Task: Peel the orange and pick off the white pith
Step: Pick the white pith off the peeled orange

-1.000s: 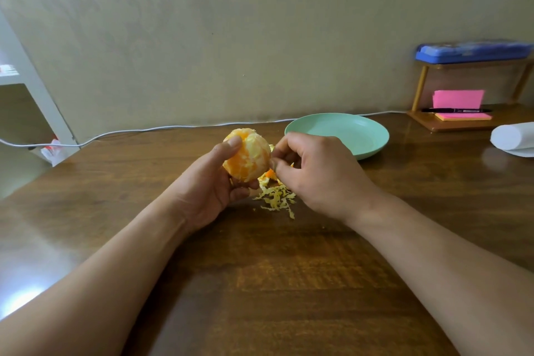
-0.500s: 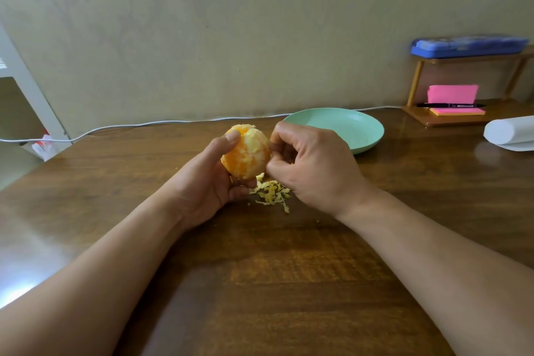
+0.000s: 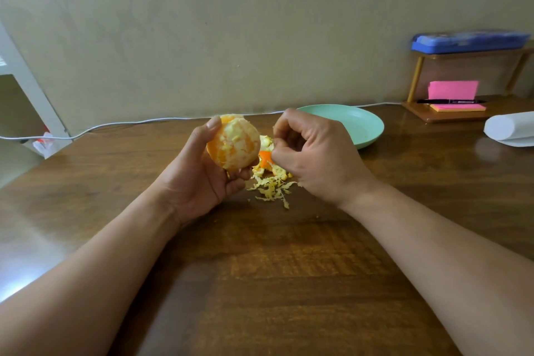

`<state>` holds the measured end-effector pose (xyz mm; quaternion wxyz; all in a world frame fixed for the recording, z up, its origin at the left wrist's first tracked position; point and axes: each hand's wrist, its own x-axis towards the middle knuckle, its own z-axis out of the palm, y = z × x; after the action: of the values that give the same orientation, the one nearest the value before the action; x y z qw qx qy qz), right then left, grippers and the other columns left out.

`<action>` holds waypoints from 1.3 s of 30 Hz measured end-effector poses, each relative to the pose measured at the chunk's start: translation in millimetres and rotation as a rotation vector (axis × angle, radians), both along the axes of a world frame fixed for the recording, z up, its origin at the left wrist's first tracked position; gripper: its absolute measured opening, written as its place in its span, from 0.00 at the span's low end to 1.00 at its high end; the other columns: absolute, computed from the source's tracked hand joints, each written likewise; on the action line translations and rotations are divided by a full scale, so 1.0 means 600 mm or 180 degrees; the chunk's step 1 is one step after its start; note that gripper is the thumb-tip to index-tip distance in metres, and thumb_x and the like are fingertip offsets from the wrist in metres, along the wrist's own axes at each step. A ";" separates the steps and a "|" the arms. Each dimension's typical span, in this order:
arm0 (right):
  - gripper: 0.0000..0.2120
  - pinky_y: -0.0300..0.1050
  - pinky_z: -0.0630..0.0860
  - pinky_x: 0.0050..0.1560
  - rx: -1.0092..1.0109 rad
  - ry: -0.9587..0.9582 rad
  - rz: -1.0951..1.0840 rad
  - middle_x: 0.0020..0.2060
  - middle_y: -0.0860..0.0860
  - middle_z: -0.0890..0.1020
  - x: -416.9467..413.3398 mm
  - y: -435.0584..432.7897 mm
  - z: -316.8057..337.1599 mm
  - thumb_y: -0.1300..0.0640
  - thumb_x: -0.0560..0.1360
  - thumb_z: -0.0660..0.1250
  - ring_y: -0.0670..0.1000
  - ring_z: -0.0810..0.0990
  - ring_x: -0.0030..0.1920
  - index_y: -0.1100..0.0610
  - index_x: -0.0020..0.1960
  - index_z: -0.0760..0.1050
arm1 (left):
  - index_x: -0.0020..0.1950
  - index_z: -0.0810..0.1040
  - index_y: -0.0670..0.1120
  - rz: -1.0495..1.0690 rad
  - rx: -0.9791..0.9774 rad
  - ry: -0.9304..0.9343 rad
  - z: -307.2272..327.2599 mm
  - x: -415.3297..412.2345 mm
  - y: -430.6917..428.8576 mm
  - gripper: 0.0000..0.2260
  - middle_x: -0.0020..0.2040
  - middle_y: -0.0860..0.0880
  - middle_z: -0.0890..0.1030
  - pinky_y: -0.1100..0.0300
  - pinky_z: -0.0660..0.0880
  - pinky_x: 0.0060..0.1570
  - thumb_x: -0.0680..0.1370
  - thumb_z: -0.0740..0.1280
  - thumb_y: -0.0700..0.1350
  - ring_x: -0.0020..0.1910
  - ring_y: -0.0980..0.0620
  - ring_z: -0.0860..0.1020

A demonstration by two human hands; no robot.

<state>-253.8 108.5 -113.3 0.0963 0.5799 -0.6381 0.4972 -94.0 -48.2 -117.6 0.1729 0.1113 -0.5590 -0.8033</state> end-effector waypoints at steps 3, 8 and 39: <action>0.06 0.51 0.77 0.35 0.0040 -0.0038 0.0059 0.33 0.45 0.80 -0.002 0.000 -0.001 0.56 0.81 0.70 0.49 0.79 0.35 0.52 0.44 0.79 | 0.68 0.79 0.45 0.0007 0.0025 0.0008 -0.001 -0.001 0.000 0.31 0.52 0.40 0.83 0.59 0.81 0.37 0.74 0.74 0.65 0.39 0.48 0.80; 0.06 0.54 0.80 0.39 0.0091 0.0183 0.0018 0.39 0.43 0.83 0.010 0.002 0.000 0.50 0.83 0.69 0.49 0.82 0.39 0.51 0.53 0.82 | 0.64 0.82 0.47 0.0127 -0.0025 -0.0012 -0.002 -0.004 0.004 0.23 0.51 0.43 0.83 0.59 0.82 0.36 0.78 0.66 0.63 0.39 0.49 0.81; 0.06 0.36 0.77 0.37 0.0460 -0.0620 -0.0117 0.37 0.44 0.85 -0.008 -0.008 0.004 0.52 0.82 0.73 0.43 0.84 0.39 0.47 0.45 0.82 | 0.75 0.77 0.54 0.0665 -0.1447 0.0115 0.000 -0.002 -0.003 0.32 0.66 0.44 0.83 0.43 0.83 0.60 0.72 0.81 0.46 0.63 0.41 0.85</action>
<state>-258.4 103.8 -111.1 0.0009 0.5226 -0.6891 0.5021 -95.3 -49.8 -117.8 0.2855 0.1124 -0.7076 -0.6366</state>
